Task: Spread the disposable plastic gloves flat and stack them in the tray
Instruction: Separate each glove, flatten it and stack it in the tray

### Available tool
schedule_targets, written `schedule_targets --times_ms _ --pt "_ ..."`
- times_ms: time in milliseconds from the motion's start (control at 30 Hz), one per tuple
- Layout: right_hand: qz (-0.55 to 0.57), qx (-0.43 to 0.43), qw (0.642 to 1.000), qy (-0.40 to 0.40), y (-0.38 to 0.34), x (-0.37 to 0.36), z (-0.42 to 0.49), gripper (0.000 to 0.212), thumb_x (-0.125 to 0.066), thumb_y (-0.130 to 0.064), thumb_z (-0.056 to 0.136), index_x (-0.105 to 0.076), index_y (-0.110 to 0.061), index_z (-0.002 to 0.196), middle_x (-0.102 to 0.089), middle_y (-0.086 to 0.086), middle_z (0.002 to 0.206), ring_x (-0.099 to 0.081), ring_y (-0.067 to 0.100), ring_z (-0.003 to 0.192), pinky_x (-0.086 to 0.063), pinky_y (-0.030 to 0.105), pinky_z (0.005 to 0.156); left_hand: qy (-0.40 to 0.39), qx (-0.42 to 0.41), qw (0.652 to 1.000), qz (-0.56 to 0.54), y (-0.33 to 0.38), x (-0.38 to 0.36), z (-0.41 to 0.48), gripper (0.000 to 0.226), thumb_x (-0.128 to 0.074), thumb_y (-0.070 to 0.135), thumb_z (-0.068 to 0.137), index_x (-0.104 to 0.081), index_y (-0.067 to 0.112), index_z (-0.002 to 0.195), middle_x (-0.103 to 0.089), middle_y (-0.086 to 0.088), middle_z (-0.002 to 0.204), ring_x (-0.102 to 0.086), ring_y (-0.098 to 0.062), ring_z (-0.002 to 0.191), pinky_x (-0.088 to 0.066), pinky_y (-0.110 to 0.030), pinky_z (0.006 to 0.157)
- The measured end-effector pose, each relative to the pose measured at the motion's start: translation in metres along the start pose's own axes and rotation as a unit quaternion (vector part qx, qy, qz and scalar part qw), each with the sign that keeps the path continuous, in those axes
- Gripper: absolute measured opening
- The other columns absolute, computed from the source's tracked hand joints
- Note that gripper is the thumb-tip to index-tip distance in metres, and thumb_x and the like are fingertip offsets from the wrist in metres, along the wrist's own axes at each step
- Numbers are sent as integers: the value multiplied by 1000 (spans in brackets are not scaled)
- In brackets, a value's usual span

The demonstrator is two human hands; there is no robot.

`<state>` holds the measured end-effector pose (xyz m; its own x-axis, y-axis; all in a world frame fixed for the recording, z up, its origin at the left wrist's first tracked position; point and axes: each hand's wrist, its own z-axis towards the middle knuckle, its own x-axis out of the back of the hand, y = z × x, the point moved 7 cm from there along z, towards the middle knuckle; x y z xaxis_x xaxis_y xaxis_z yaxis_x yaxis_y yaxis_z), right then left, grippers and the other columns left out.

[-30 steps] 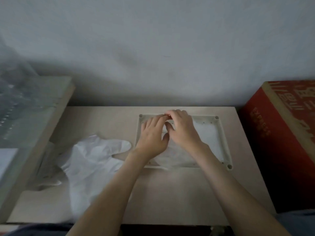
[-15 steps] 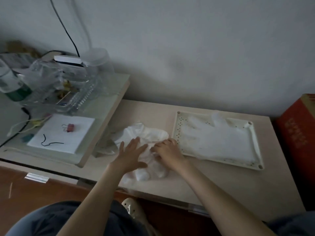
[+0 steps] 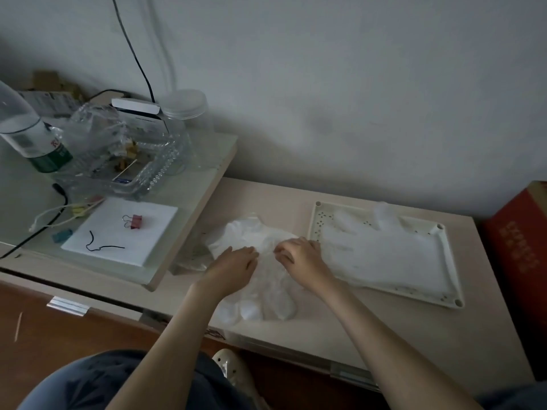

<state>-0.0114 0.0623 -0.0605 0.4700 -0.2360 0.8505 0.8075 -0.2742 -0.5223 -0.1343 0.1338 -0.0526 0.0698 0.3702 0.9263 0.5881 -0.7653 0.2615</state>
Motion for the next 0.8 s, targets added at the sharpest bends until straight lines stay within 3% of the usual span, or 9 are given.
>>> schedule_targets --times_ms 100,167,233,300,400,500,600,733,800 --pt "245 -86 962 87 13 27 -1 35 -57 -31 94 -57 -16 126 -59 -4 124 -52 14 118 -36 22 101 136 69 975 -161 -1 36 -3 32 -33 22 102 -62 8 106 -68 -10 105 -61 -30 100 -43 -38 85" --pt "427 -137 889 93 24 37 -4 37 -53 -28 97 -49 -18 133 -52 -10 126 -50 4 116 -37 6 91 189 111 897 -383 -4 53 -6 29 -39 20 100 -67 14 98 -70 -4 98 -63 -28 93 -49 -39 85" --pt "519 -163 836 73 29 40 -3 38 -50 -31 97 -46 -19 133 -52 -8 129 -51 6 120 -38 13 97 147 89 742 -648 11 64 -7 28 -40 18 101 -67 11 103 -71 -7 101 -64 -28 97 -47 -44 94" --pt "611 -186 768 33 24 35 -1 50 -50 -36 94 -43 -11 136 -51 9 135 -50 21 124 -39 28 102 66 26 612 -788 32 72 -4 35 -34 20 101 -65 4 103 -71 -13 100 -66 -27 97 -48 -39 93" --pt "735 -186 649 -62 9 31 -3 73 -48 -53 85 -38 -7 141 -47 17 139 -47 28 124 -33 43 109 -14 -51 516 -855 62 71 3 35 -35 12 96 -64 -5 106 -65 -19 110 -60 -33 111 -45 -44 103" --pt "821 -80 553 -121 -5 50 -9 55 -51 -52 87 -61 -13 125 -61 6 124 -52 24 121 -29 47 111 -46 -106 461 -880 90 71 8 34 -56 -3 82 -56 -11 115 -61 -26 116 -56 -40 117 -46 -47 100" --pt "820 -99 562 -52 19 69 -20 43 -58 -40 83 -61 -8 112 -70 -2 99 -63 11 98 -48 31 91 -83 -85 429 -896 118 60 18 22 -64 10 71 -73 -2 87 -71 -18 92 -70 -30 92 -59 -37 74" --pt "767 -157 608 131 96 94 -36 15 -59 -17 87 -58 -2 91 -61 8 78 -61 13 67 -50 23 63 -143 -73 451 -878 148 44 41 50 -76 34 71 -67 1 109 -62 -21 117 -58 -38 112 -44 -50 102" --pt "689 -216 664 193 132 108 -53 11 -56 -11 91 -57 -11 80 -56 0 58 -52 7 47 -43 19 43 -152 -24 474 -867 151 34 52 72 -56 65 77 -65 5 115 -57 -23 124 -55 -39 112 -35 -54 104"
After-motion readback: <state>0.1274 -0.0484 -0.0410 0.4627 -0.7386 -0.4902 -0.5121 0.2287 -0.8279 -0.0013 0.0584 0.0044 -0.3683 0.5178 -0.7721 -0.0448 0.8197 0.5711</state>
